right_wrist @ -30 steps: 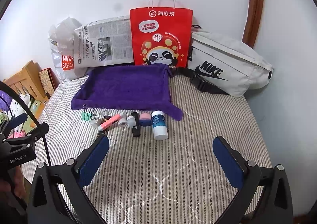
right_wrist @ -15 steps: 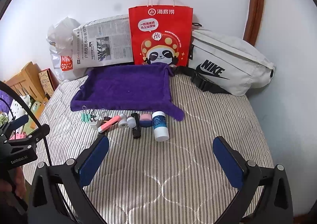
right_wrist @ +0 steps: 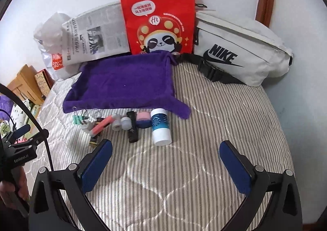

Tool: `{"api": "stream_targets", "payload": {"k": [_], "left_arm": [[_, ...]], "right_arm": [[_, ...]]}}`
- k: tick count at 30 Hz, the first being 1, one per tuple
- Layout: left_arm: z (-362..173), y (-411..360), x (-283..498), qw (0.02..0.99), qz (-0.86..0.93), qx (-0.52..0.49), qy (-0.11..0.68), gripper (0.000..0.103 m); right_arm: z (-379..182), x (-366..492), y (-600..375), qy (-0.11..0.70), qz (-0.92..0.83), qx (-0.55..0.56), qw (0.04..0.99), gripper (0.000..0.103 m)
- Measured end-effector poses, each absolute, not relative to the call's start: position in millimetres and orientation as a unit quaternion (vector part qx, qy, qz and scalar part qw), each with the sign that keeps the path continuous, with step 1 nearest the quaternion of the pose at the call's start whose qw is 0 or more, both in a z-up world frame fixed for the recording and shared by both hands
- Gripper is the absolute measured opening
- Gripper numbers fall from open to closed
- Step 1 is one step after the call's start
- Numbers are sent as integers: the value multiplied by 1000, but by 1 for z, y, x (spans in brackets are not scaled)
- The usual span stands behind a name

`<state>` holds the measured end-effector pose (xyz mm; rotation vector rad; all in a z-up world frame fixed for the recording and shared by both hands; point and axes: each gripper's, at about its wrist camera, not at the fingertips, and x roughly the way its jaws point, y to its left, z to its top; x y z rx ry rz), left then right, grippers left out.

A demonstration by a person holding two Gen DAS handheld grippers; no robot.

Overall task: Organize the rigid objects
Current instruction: 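Grasp the green binder clip with the left gripper while the right grasps the blue-white bottle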

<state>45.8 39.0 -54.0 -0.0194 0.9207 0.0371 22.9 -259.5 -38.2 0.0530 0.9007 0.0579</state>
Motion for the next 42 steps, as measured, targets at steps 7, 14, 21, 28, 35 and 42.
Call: {"api": "stream_targets", "payload": {"k": [7,14,21,28,35,42], "left_arm": [[-103,50,90,883,12,-24,468,102],[-144,49,122,875,3,-24,484,97],[-149,49,131,886,-10,-46,461,95],[-152,51,132,891,-20,-41,451,93],[-153,51,130,890,-26,-34,454,85],[-148,61,123,889,-28,-40,455,53]], "right_arm": [[-61,37,-264,458,22,23,888,103],[-88,43,-265,473,31,6,881,103],[-116,53,-274,497,21,21,867,103],[-124,63,-267,505,31,16,862,103],[-125,68,-259,507,39,12,861,103],[-124,68,-253,502,43,-1,864,103]]}}
